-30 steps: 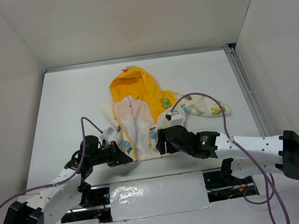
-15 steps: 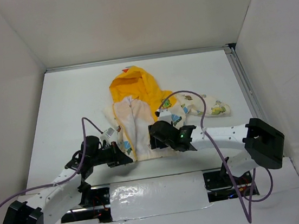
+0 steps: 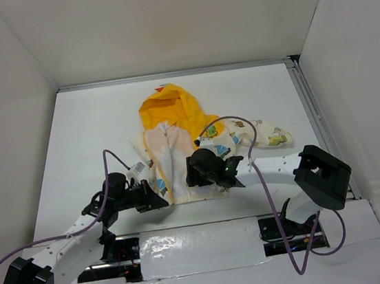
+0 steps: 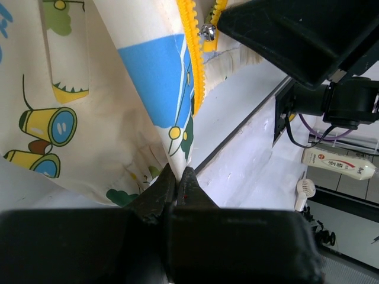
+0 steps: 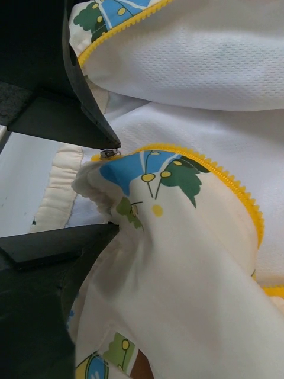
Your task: Zip up the jacket
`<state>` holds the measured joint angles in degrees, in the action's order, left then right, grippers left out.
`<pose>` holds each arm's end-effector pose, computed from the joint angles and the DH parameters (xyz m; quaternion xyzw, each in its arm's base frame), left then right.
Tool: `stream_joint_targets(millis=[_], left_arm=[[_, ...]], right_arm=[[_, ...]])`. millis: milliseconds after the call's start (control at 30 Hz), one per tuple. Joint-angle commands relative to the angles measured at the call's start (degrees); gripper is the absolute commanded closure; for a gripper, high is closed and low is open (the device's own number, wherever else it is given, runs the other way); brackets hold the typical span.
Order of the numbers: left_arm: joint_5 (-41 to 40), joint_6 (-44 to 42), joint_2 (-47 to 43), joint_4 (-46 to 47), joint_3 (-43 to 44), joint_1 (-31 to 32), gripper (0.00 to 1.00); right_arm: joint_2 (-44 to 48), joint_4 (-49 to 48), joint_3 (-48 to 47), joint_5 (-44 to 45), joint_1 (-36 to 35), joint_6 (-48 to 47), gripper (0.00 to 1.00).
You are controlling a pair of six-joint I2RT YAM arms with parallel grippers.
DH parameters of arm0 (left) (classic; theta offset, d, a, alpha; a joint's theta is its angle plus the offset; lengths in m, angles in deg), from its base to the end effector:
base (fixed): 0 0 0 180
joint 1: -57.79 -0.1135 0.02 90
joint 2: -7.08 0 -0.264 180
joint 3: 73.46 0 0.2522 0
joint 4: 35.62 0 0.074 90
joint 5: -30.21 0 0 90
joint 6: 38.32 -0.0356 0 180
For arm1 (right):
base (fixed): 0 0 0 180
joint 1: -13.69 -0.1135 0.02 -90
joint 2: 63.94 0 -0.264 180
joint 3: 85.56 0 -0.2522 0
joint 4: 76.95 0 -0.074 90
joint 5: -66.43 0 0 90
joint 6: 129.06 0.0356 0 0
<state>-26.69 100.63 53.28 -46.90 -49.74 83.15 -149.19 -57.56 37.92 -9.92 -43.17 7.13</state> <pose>0.1332 -0.0847 0.1499 -0.0414 0.8550 -0.4731 0.2083 0.1666 0.2397 0.1745 -0.0439 0.9273 0.2088 0.3077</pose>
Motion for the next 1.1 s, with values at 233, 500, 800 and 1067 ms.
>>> stream_joint_targets(millis=[233,500,800,1067], left_arm=[[-0.2,0.4,-0.6,-0.7,1.6,0.5,1.0],[-1.0,-0.3,-1.8,-2.3,2.5,0.7,1.0],[0.0,-1.8,-0.9,-3.0,10.2,1.0,1.0],[-1.6,-1.0,12.1,3.1,22.5,1.8,1.0]], right_arm=[[-3.2,-1.8,-1.7,3.0,-1.3,3.6,0.56],[-2.0,-4.5,-2.3,5.8,-1.4,3.6,1.0],[20.6,-22.3,12.6,-3.5,0.3,-12.0,1.0],[34.4,-20.7,14.2,-20.5,5.1,-19.9,1.0]])
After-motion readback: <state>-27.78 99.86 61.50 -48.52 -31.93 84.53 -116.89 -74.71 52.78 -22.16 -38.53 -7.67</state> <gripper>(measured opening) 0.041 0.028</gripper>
